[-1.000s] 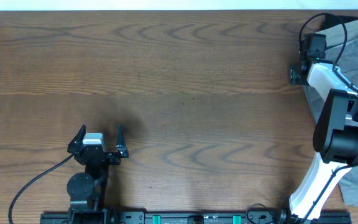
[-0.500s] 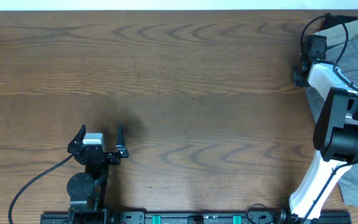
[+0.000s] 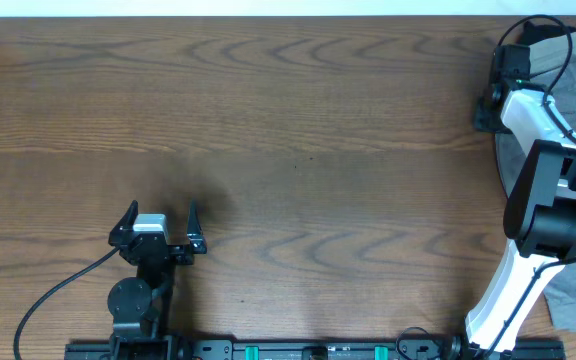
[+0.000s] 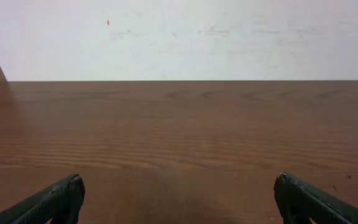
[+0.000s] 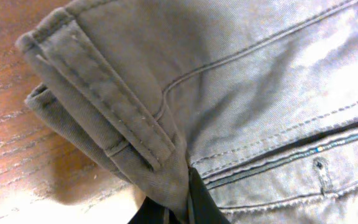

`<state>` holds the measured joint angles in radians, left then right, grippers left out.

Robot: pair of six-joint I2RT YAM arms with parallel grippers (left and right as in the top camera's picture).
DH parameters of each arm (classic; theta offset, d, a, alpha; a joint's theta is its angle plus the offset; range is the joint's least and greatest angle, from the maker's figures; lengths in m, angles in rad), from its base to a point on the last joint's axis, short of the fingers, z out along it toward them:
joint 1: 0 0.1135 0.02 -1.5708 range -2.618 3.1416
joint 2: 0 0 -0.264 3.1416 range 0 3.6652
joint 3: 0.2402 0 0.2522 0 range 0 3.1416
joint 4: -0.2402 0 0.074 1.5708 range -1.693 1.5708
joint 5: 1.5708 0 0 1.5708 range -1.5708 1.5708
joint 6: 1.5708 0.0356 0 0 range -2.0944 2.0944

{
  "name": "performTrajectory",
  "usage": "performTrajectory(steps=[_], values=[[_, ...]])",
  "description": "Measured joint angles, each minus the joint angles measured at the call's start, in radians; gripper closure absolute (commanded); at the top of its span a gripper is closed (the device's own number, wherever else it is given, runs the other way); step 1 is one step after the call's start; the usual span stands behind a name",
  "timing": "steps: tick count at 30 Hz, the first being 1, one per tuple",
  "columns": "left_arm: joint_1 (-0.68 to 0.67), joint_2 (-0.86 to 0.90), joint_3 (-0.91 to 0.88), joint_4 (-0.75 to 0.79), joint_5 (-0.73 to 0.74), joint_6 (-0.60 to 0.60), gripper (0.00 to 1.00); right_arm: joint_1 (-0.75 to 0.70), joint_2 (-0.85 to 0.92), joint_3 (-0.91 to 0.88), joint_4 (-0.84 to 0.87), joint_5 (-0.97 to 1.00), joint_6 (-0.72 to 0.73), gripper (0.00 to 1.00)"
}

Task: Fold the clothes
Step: 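Grasp the grey trousers' waistband with the right gripper and lift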

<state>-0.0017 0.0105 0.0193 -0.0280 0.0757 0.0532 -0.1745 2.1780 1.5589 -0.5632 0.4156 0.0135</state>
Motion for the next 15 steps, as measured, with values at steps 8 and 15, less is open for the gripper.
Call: performTrajectory(steps=[8, 15], values=[[0.000, 0.000, 0.000, 0.000, 0.000, 0.000, 0.02, 0.000, 0.003, 0.042, -0.058, -0.006, 0.048, 0.99], [0.000, 0.000, 0.000, 0.000, 0.000, 0.000, 0.02, 0.001, -0.037, 0.042, -0.093, -0.027, 0.068, 0.99]])
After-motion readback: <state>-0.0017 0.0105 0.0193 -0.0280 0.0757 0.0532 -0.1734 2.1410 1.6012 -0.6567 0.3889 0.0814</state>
